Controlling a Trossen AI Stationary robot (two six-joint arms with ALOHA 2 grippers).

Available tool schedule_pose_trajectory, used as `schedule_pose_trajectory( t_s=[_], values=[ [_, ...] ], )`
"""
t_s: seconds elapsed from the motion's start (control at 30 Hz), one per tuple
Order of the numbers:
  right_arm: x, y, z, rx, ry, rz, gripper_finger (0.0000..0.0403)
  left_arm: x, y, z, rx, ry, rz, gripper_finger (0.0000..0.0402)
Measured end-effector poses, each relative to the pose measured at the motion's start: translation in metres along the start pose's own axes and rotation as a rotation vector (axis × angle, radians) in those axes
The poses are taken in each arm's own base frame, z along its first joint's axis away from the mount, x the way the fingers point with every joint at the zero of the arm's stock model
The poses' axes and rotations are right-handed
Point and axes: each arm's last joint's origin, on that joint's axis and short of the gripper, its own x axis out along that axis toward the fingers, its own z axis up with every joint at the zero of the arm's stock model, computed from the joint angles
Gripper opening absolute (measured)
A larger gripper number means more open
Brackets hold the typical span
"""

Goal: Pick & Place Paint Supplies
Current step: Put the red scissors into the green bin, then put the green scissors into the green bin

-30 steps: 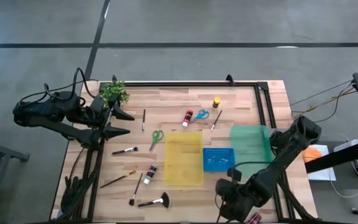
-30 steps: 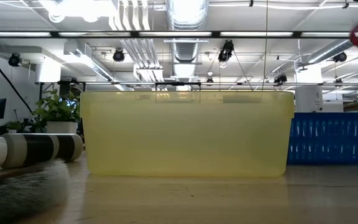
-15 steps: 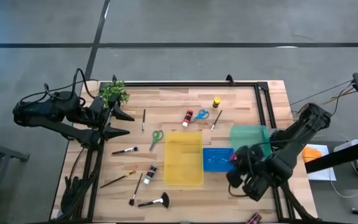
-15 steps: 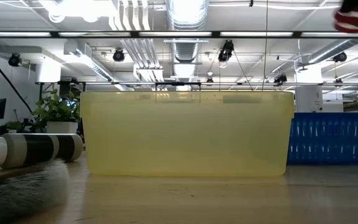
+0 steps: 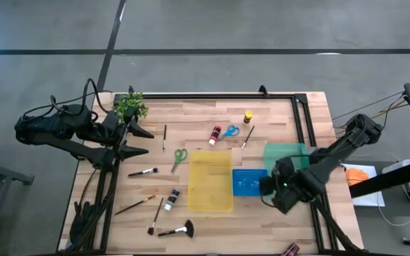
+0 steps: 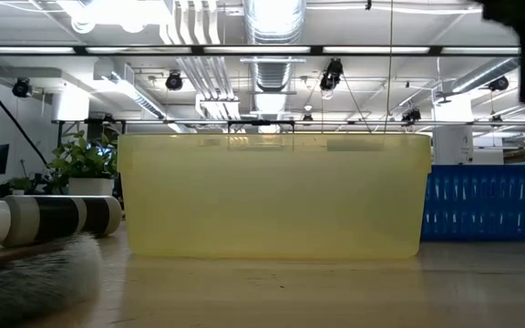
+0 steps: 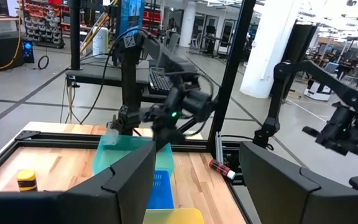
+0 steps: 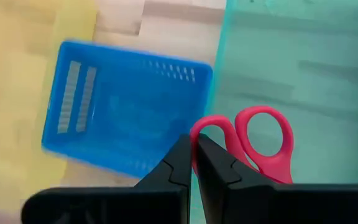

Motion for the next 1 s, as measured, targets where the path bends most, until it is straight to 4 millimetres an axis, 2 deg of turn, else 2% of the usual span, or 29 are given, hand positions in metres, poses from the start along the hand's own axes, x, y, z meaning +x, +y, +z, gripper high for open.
schedule_pose_trajectory(
  t_s=[0.2,0.53,0.63,0.83,1.0],
  values=[
    [0.024,-0.015,0.009,-0.014,-0.022,-0.033,0.0008,0.0,0.0,0.0,-0.024,-0.001,-0.001,0.0244],
    [0.027,-0.036,0.018,-0.087,-0.009,-0.039,0.0013,0.0,0.0,0.0,-0.058,0.0,-0.004,0.0244],
    [0.027,-0.038,0.02,-0.093,-0.006,-0.034,0.0041,0.0,0.0,0.0,-0.057,0.0,-0.004,0.0244],
    [0.025,-0.039,0.022,-0.103,-0.022,-0.016,0.0134,0.0,0.0,0.0,-0.057,0.0,-0.004,0.0244],
    [0.013,-0.028,0.024,-0.133,-0.053,0.066,0.0184,0.0,0.0,0.0,-0.056,0.0,-0.004,0.0244]
  ],
)
